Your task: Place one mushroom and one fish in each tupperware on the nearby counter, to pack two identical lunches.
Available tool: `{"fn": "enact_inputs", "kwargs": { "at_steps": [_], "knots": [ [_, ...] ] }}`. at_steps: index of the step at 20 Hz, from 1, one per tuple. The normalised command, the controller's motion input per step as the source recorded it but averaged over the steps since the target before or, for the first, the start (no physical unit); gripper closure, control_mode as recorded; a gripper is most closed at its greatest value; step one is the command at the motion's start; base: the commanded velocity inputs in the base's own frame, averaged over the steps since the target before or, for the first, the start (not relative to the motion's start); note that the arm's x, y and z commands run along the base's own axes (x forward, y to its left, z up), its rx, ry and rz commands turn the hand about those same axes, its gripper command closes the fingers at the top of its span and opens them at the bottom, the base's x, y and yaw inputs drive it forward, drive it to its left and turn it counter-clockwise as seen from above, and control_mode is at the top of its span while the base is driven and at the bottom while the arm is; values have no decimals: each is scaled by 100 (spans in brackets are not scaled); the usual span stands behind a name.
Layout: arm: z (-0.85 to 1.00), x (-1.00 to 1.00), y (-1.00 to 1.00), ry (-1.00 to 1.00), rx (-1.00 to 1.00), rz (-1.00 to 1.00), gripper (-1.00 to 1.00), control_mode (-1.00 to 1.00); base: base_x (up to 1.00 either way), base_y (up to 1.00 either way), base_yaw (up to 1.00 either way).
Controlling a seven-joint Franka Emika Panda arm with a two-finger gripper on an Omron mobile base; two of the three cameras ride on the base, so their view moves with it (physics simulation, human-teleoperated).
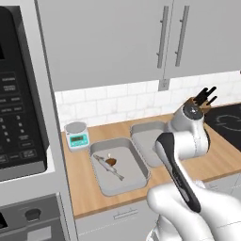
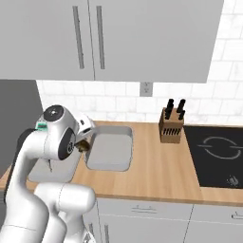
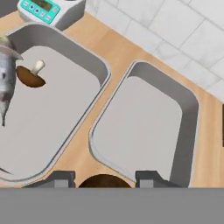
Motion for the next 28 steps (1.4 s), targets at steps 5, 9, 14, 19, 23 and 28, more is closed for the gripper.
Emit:
{"fn": "enact_inputs", "kwargs": {
  "at_steps": [5, 9, 14, 19, 23, 28],
  "knots": [
    [-46, 100, -1, 25, 0, 0, 100, -100, 0, 0, 0],
    [-34, 97, -16, 18, 1, 1, 100, -100, 0, 0, 0],
    [-11, 79, -30, 17, 6, 3, 100, -100, 0, 0, 0],
    [-36, 56, -13, 6, 3, 4, 100, -100, 0, 0, 0],
    [-58, 28, -2, 1, 0, 1, 100, -100, 0, 0, 0],
    [-60, 26, 0, 0, 0, 0, 100, -100, 0, 0, 0]
  ]
}}
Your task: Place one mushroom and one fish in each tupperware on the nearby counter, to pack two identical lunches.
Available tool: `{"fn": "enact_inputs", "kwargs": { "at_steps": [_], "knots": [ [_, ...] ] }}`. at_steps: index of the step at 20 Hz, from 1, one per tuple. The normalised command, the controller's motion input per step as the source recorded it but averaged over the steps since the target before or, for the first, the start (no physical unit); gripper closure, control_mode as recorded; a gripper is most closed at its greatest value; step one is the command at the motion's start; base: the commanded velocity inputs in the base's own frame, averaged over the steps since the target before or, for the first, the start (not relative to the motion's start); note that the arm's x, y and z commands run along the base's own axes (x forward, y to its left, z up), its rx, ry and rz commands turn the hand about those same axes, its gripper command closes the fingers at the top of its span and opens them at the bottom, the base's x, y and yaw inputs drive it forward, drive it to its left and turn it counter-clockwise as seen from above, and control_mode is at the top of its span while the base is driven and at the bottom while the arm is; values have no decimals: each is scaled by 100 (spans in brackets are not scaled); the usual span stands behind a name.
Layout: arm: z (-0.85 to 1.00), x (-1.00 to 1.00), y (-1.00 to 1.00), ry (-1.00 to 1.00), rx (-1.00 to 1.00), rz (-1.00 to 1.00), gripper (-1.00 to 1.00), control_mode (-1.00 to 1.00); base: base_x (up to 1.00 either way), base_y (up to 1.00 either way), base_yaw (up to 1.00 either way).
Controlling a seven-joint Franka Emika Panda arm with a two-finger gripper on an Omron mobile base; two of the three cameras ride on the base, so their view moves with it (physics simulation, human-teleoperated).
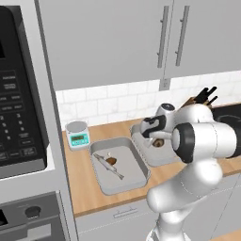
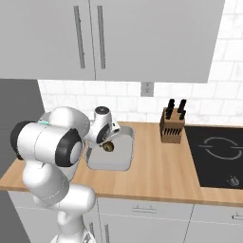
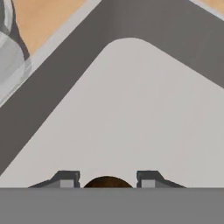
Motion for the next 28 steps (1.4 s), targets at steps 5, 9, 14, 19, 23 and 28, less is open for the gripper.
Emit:
{"fn": "enact_inputs", "kwargs": {
  "at_steps": [5, 9, 14, 19, 23, 28],
  "knots": [
    [-37, 30, 0, 0, 0, 0, 100, -100, 0, 0, 0],
    [-40, 28, 0, 2, 0, 0, 100, -100, 0, 0, 0],
    [-28, 10, 0, 0, 0, 0, 100, -100, 0, 0, 0],
    [14, -23, 0, -7, 1, 0, -100, -100, 0, 0, 0],
    [50, -36, 0, -11, 2, 0, -100, -100, 0, 0, 0],
    [50, -53, 0, -9, 9, 0, -100, -100, 0, 0, 0]
  ]
}}
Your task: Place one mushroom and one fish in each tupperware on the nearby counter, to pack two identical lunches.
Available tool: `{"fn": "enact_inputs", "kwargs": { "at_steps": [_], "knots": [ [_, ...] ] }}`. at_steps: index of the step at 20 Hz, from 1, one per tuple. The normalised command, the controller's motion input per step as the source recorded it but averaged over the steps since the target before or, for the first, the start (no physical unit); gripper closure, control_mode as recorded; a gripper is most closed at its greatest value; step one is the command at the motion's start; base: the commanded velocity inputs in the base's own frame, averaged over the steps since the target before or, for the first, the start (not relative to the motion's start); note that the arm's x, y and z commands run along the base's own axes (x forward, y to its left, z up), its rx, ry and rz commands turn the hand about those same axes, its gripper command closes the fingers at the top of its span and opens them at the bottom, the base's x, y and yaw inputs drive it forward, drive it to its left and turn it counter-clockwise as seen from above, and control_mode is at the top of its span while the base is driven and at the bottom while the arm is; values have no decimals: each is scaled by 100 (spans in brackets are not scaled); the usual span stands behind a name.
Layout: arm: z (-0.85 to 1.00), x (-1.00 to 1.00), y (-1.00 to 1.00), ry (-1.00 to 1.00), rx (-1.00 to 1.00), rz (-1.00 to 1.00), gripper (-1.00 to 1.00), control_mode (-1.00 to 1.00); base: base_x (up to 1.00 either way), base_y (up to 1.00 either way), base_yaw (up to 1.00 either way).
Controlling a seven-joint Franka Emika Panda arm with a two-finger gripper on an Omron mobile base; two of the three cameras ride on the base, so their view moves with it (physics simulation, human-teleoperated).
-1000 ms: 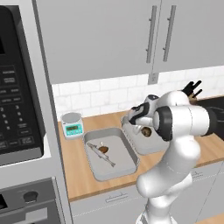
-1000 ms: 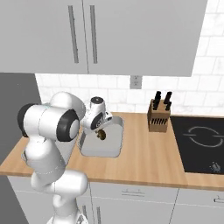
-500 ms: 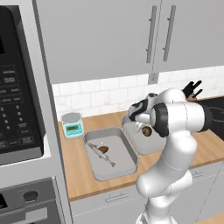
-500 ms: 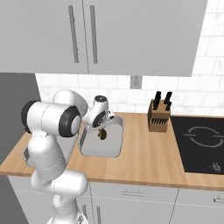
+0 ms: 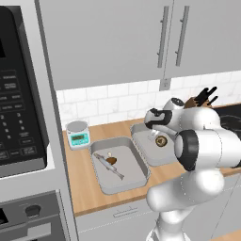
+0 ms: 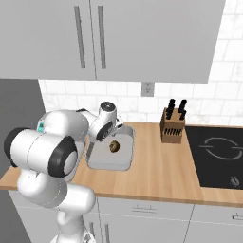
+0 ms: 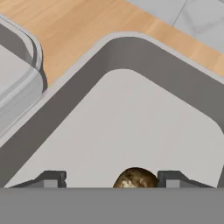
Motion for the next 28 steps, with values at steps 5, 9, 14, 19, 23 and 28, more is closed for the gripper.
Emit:
{"fn": "enact_inputs", "kwargs": {
  "at_steps": [5, 9, 14, 19, 23, 28],
  "knots": [
    [65, -79, 0, -7, 11, 0, -100, -100, 0, 0, 0],
    [74, -91, 0, -1, 9, -3, -100, -100, 0, 0, 0],
    [74, -87, 0, 0, 6, -17, -100, -100, 0, 0, 0],
    [43, -76, 0, 0, 1, -43, -100, -100, 0, 0, 0],
    [47, -74, 0, 0, 6, -38, -100, -100, 0, 0, 0],
    [67, -75, 0, -5, 6, -14, -100, -100, 0, 0, 0]
  ]
}}
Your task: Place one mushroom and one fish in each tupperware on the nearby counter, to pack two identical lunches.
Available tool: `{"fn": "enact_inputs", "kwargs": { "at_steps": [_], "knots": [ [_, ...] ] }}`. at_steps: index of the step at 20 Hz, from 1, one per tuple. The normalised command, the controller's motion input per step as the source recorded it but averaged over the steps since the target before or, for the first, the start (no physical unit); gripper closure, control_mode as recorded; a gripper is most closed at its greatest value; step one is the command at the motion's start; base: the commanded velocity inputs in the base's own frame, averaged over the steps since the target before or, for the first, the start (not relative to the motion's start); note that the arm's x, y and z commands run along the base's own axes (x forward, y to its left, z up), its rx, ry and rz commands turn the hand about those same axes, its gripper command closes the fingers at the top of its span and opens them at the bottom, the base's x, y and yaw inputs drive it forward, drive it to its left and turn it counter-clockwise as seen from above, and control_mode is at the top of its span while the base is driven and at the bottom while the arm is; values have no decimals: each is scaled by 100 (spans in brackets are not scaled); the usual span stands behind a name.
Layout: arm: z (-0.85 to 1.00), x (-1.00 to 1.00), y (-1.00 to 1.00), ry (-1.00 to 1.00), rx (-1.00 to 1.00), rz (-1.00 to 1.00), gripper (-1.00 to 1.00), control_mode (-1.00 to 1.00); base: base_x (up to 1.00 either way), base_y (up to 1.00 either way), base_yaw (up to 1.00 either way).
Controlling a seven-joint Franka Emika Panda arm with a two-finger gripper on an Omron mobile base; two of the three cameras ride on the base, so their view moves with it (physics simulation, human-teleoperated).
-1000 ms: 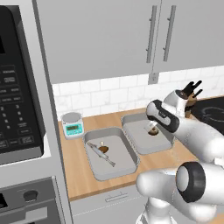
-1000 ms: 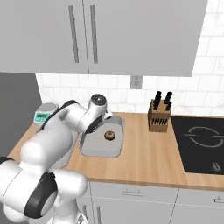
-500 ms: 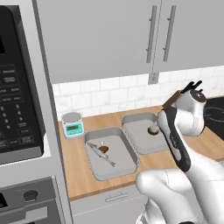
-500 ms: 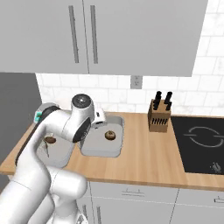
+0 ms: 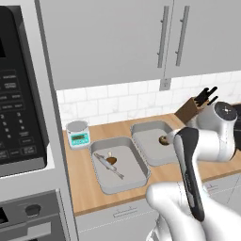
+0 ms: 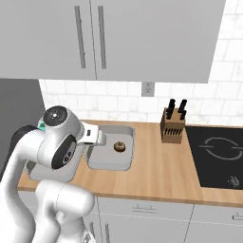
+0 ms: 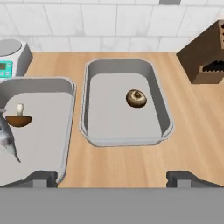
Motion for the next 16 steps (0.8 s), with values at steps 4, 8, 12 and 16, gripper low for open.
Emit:
{"fn": "enact_inputs", "kwargs": {
  "at_steps": [4, 8, 12, 16],
  "knots": [
    [81, -66, 0, -17, 0, 0, -100, -100, 0, 0, 0],
    [73, -62, 0, -12, 0, -5, -100, -100, 0, 0, 0],
    [69, -73, 0, -14, 0, -6, -100, -100, 0, 0, 0],
    [39, -46, 0, -9, 0, -3, -100, 100, -47, 0, -3]
  ]
}}
